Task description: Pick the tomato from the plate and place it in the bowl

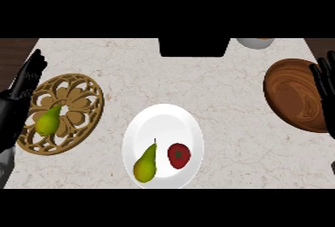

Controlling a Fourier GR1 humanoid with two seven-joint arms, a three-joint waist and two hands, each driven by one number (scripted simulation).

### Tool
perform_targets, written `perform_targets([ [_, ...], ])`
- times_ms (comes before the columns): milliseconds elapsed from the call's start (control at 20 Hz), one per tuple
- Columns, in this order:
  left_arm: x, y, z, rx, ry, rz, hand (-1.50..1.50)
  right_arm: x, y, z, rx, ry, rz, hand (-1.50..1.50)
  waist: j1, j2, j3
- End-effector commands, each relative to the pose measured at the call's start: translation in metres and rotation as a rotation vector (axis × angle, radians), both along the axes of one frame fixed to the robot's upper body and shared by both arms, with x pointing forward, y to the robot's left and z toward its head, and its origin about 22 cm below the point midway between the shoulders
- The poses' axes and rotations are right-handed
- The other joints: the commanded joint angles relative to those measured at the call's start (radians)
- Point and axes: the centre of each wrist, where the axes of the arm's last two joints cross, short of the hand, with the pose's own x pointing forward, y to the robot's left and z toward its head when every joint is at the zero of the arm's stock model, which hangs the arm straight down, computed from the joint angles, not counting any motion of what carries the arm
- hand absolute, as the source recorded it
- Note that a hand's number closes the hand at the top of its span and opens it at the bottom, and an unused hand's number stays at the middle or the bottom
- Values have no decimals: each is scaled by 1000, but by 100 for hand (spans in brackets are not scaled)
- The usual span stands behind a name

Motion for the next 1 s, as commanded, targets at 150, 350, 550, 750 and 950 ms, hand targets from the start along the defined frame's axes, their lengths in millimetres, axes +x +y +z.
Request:
perform_targets([
  [150,2,-37,-40,-214,202,-7,0,-17,88,-32,-285,195,514,150,36,13,-10],
  [350,-8,-53,-71,-364,375,32,0,-22,102,-31,-572,23,327,150,-6,-9,-11],
  [550,-15,-72,-83,-388,422,49,0,-79,186,-97,-143,23,352,-150,-12,-5,-1],
  [750,-14,-87,-83,-373,420,53,0,-95,209,-101,-173,-119,361,-150,-10,-8,-3],
  [950,-12,-89,-79,-383,415,58,0,-97,202,-61,-278,-139,275,-150,-10,-9,-4],
])
